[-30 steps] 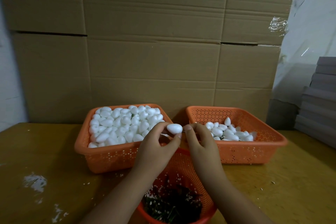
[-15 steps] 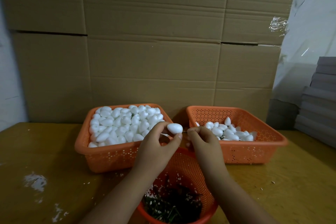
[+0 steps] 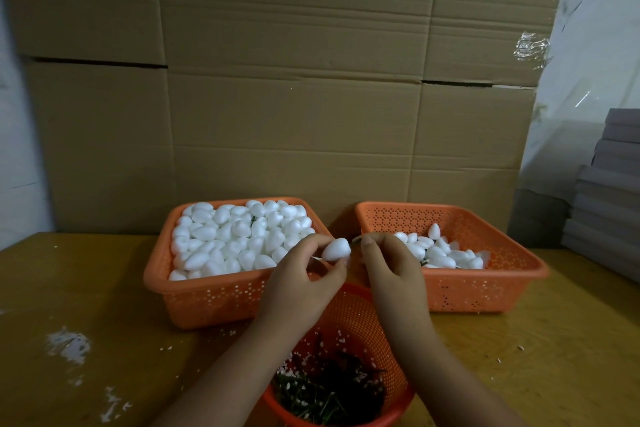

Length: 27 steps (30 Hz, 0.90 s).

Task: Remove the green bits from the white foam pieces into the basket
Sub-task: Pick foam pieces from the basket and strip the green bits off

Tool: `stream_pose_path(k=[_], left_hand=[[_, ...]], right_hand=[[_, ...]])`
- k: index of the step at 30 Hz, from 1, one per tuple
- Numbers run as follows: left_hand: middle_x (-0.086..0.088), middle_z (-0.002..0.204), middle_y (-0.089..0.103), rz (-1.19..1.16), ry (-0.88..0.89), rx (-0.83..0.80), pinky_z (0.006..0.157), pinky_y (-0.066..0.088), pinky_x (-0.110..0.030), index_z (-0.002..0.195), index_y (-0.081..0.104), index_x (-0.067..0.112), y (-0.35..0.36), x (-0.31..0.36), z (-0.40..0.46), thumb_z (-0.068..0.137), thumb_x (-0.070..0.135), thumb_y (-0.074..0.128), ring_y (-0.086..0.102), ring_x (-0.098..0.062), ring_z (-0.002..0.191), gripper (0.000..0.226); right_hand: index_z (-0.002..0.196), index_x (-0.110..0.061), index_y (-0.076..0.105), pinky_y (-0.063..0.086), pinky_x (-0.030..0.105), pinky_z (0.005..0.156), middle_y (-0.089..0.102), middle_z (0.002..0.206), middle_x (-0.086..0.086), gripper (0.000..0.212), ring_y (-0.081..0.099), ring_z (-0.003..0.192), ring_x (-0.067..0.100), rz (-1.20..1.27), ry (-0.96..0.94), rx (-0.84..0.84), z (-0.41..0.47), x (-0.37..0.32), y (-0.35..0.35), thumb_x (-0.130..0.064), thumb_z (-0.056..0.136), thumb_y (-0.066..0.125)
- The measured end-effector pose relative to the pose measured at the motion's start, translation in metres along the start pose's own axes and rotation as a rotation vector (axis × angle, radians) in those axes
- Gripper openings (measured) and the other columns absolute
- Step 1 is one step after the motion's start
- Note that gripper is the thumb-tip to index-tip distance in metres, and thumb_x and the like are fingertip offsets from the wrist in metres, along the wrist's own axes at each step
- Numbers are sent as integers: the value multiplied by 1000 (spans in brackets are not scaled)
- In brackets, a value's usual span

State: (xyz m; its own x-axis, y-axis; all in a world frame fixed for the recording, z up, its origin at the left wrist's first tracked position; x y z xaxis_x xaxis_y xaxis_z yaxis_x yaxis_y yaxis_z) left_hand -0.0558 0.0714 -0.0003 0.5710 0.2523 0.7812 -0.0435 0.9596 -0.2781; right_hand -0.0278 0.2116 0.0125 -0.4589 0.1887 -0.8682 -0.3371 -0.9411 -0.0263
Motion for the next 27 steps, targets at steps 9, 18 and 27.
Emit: stream_pose_path(k=[9,18,27], left_hand=[[21,92,70,24,-42,-18,79,54,-29,100,62,47,3,-5,2,68,55,53,65,3,88,33],[19,93,67,45,73,106,72,48,-14,100,66,43,-8,10,-1,86,40,67,63,-1,83,15],[26,98,52,450,160,115,66,48,-19,125,54,45,-23,34,5,83,48,55,55,4,82,42]], right_hand=[[107,-28,75,40,17,93,62,107,-14,24,54,110,2,-211,-243,-164,-7,-18,20,-22,91,57],[106,-14,69,53,17,72,71,90,11,19,66,79,7,122,157,-198,-2,1,17,-23,97,56],[99,-19,66,50,23,59,68,80,4,15,60,65,7,24,182,78,17,-5,-24,-27,86,70]])
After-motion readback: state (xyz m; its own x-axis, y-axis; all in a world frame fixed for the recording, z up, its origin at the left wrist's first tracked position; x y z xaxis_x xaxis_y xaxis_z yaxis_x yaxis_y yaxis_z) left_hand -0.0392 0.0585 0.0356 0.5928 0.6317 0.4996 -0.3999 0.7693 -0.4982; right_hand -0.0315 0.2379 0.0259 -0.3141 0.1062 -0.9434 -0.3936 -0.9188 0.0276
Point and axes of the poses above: each hand's wrist, its own z-axis towards the middle knuckle, its own y-axis out of the palm, x = y × z, the point moved 7 cm from there along z, towards the middle knuckle
